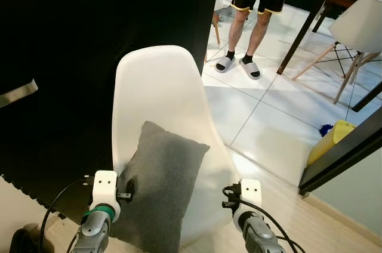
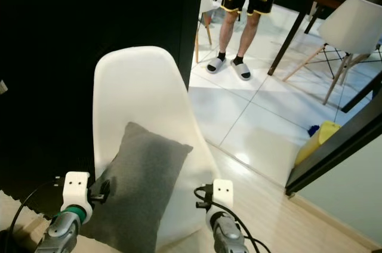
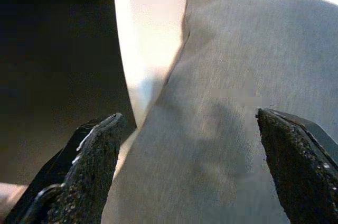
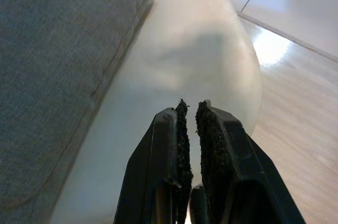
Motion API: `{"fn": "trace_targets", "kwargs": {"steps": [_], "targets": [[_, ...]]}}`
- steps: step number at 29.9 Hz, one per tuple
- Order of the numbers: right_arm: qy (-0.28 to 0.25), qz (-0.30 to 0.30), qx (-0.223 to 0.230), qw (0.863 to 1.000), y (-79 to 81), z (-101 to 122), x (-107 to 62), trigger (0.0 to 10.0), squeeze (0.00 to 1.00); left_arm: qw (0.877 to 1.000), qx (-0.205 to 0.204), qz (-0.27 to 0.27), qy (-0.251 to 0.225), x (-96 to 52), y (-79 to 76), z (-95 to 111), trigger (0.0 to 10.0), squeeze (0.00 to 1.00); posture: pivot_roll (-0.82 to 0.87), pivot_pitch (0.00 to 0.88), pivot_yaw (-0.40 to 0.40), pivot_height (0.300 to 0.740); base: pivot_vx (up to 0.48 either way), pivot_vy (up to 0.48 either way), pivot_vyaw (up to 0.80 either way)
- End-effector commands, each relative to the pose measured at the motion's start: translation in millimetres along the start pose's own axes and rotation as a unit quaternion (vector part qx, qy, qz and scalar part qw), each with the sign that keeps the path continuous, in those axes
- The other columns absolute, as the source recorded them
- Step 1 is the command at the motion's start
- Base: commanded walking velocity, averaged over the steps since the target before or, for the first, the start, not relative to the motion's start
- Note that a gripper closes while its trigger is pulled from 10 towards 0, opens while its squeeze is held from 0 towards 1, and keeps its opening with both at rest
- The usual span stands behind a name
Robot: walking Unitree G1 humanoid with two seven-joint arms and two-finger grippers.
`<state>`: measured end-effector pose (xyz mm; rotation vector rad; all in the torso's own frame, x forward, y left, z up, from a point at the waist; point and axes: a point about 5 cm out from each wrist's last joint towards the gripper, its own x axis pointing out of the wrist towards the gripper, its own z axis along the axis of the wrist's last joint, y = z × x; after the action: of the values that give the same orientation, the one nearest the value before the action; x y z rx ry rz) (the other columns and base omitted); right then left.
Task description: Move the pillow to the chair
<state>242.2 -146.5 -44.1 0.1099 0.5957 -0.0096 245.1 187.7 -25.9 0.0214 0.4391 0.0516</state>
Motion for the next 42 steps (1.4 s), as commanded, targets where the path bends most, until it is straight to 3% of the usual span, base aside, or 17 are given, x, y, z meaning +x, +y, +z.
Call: {"fn": "trace_targets", "kwargs": {"steps": [1,6,11,15,42], "targets": [[0.009,-0.007,0.009,1.0,-3.3,-7,-2.9,10.0,0.0,1.0,0.007,-0.005,0.012,-3.3,-1.9,-8,10.0,0.0,0.02,0.0,0.019,0.74,0.0,0.0,0.0],[0.008,-0.006,0.005,1.0,-5.2,-7,-2.8,10.0,0.0,1.0,0.007,-0.003,0.005,-2.2,-4.7,-5,10.0,0.0,0.02,0.0,0.021,0.74,0.0,0.0,-0.12],[0.004,-0.011,0.001,1.0,-8.2,-2,-1.1,10.0,0.0,1.0,0.02,-0.004,0.003,0.0,-7.3,-3,10.0,0.0,0.02,0.0,0.022,0.74,0.0,0.0,-0.8],[-0.009,-0.015,0.001,1.0,-7.6,6,1.7,10.0,0.0,1.0,0.004,0.003,-0.005,1.7,-5.5,0,10.0,0.0,0.03,0.001,0.013,0.74,0.0,0.0,-0.8],[-0.022,-0.018,-0.004,1.0,-8.5,13,3.9,10.0,0.0,1.0,0.01,0.021,-0.01,-2.4,0.3,-3,10.0,0.0,0.04,0.021,0.006,0.74,0.0,0.0,-0.8]]}}
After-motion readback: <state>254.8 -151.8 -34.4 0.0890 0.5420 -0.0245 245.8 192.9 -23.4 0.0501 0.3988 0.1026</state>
